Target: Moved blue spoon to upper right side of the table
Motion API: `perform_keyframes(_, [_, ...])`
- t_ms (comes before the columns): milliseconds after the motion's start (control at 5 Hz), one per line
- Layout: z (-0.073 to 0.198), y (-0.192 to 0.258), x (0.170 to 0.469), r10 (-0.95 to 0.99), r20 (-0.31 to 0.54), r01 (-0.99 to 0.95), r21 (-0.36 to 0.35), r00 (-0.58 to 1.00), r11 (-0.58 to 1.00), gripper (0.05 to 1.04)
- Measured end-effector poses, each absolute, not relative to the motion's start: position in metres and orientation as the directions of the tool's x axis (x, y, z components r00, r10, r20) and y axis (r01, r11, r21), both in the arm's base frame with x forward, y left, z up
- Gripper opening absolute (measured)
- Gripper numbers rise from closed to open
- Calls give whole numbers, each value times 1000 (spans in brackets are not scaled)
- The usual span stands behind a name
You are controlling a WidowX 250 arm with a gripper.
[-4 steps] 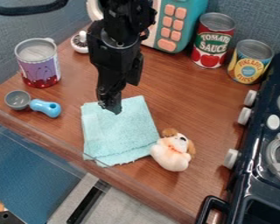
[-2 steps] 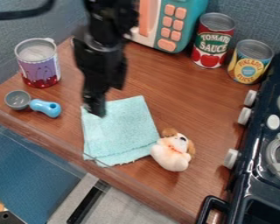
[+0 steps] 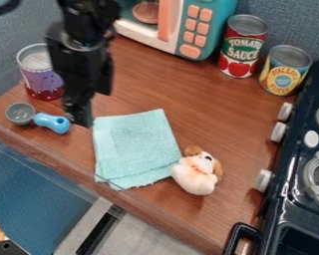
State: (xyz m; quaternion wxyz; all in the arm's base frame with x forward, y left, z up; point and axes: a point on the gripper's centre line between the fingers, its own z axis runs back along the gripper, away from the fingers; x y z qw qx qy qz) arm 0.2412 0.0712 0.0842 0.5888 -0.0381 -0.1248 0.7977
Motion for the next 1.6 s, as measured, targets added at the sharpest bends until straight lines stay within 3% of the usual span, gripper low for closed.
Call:
perform_keyframes(400, [77, 103, 225, 927, 103, -916, -228, -360, -330, 999])
perform_keyframes(800, [42, 123, 221, 921, 162, -934, -121, -353, -337, 999])
perform_keyframes(1200, [24, 127, 226, 936, 166, -950, -91, -311, -300, 943])
perform_keyframes(1600, [25, 133, 230, 932, 197, -950, -135, -305, -283, 381])
